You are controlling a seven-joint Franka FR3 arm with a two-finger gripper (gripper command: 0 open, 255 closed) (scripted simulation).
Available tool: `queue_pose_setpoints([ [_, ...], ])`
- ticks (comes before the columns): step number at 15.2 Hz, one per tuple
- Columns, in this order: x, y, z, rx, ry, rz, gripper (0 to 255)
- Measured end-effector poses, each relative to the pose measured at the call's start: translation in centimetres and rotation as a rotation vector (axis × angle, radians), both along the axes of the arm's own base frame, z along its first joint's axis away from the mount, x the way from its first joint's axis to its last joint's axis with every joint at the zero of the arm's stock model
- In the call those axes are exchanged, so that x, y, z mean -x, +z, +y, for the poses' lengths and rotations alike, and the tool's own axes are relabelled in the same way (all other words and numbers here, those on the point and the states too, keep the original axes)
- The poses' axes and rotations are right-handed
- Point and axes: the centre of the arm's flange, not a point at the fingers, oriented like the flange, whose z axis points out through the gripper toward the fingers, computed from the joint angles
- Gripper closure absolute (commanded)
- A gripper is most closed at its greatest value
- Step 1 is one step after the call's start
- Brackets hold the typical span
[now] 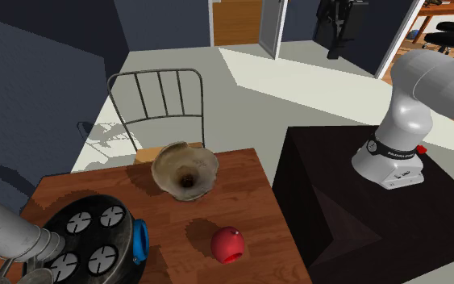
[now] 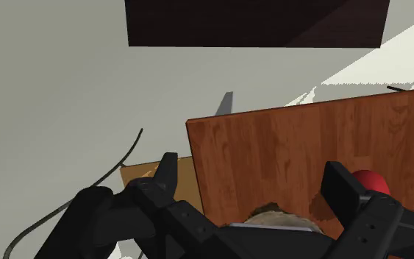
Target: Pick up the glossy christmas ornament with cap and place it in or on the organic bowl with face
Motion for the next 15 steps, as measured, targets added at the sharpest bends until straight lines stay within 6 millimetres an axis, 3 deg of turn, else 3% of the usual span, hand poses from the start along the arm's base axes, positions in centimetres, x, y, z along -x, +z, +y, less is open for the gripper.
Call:
queue_pose_setpoints([
  [3, -0.7, -1.1, 0.4, -0.005, 0.039, -0.009, 0],
  [7, -3.3, -5.0, 1.4, -0.022, 0.16, -0.04, 0],
  [15, -7.7, -12.2, 5.9, -0.057, 0.42, -0.11, 0],
])
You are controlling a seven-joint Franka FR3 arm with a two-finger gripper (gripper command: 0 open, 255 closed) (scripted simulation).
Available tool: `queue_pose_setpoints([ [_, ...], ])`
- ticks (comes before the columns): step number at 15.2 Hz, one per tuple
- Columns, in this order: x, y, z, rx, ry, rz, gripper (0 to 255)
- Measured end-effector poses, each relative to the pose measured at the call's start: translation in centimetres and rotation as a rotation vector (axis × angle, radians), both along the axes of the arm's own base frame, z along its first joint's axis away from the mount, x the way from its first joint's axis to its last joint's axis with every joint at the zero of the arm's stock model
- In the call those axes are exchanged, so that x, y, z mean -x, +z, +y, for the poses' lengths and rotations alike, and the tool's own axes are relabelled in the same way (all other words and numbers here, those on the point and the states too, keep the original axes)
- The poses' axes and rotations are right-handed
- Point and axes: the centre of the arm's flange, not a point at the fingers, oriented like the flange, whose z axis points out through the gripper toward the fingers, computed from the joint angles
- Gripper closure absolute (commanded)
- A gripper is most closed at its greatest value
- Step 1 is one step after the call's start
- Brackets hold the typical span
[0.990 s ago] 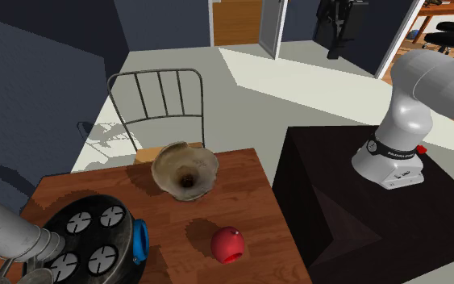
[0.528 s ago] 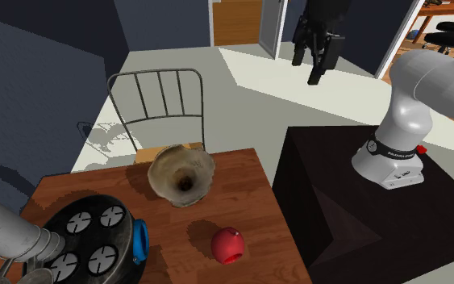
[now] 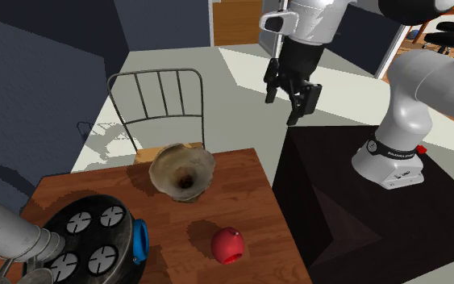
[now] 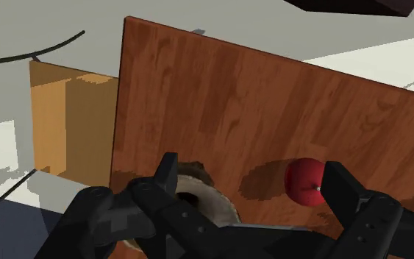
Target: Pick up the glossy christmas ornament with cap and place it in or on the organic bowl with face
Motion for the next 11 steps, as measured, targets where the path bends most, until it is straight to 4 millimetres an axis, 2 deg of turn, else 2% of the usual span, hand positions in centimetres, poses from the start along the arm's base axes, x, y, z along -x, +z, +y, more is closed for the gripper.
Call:
queue_pose_setpoints([
  [4, -2.4, -3.8, 2.1, -0.018, 0.129, -0.035, 0],
  [8, -3.7, -6.9, 5.0, -0.036, 0.26, -0.07, 0],
  [11, -5.5, -9.5, 7.4, -0.049, 0.357, -0.097, 0],
])
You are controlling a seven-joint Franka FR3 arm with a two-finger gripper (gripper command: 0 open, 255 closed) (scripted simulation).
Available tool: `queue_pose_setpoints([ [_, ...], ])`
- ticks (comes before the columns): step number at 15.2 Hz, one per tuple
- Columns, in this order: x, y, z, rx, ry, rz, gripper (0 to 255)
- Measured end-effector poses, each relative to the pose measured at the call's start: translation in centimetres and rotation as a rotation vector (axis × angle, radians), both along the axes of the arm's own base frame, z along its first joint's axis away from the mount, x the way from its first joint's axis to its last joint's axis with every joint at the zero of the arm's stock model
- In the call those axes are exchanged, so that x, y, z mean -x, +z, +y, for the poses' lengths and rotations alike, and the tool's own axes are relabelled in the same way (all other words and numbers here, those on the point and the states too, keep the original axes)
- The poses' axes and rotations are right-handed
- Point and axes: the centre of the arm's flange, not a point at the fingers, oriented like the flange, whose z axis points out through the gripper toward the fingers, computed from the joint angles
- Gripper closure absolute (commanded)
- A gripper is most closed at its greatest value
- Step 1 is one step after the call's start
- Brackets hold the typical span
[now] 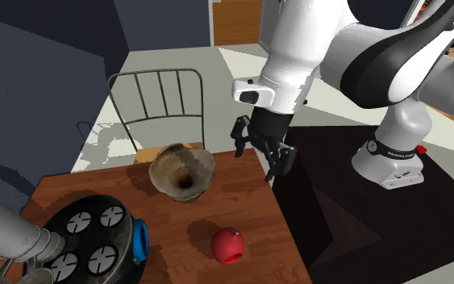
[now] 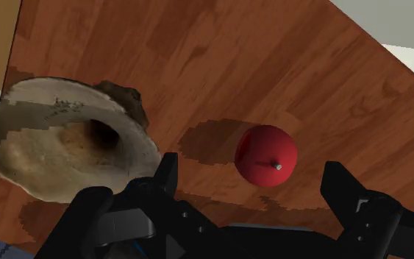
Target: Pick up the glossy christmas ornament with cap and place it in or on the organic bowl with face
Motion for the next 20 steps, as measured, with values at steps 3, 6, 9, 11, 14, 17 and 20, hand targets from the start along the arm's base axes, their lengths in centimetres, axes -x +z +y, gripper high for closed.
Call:
queue_pose_setpoints([
  [3, -1.0, -2.4, 2.1, -0.013, 0.097, -0.026, 0],
  [6, -1.7, -4.9, 4.6, -0.026, 0.194, -0.053, 0],
  [9, -2.2, -7.0, 7.1, -0.037, 0.279, -0.076, 0],
  [11, -2.6, -7.9, 7.6, -0.039, 0.294, -0.08, 0],
  [14, -2.9, -9.3, 8.2, -0.04, 0.298, -0.081, 0],
  [17, -3.1, -10.7, 8.4, -0.04, 0.299, -0.081, 0],
  [20, -3.3, -11.0, 8.5, -0.04, 0.299, -0.082, 0],
])
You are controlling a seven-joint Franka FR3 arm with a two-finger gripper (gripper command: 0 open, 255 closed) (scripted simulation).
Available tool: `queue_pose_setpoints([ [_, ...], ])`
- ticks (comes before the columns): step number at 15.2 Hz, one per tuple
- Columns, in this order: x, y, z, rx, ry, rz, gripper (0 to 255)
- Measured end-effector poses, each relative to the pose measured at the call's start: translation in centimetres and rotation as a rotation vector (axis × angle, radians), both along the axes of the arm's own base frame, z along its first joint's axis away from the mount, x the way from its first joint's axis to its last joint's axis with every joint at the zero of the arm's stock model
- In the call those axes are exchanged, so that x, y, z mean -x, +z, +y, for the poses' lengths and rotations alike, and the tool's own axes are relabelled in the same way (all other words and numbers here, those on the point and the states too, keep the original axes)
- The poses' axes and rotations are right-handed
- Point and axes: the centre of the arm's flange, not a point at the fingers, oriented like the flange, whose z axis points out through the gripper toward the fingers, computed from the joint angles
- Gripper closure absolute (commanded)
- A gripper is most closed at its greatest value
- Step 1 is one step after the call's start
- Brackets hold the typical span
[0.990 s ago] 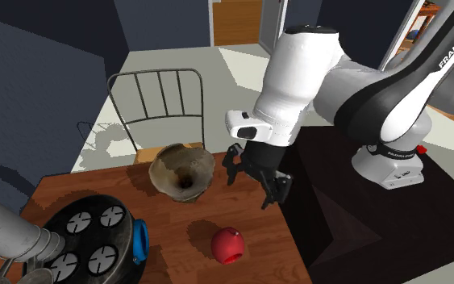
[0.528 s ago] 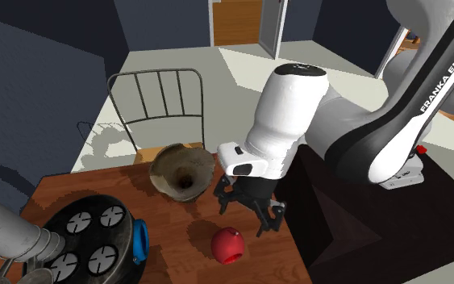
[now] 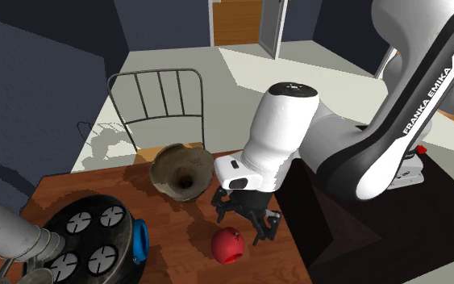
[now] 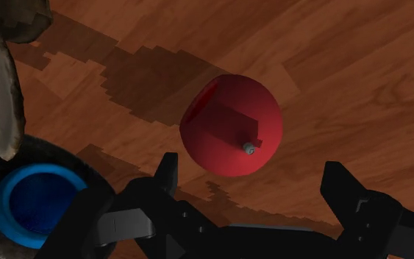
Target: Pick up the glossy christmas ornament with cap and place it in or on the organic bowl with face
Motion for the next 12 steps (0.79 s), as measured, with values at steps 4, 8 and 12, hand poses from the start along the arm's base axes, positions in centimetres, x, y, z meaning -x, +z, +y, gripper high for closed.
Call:
queue_pose_setpoints([
  [4, -0.04, -0.05, -0.01, 0.0, 0.0, 0.0, 255],
  [8, -0.05, -0.05, 0.0, 0.0, 0.0, 0.0, 255],
  [12, -0.06, -0.01, 0.01, -0.001, 0.0, -0.002, 255],
])
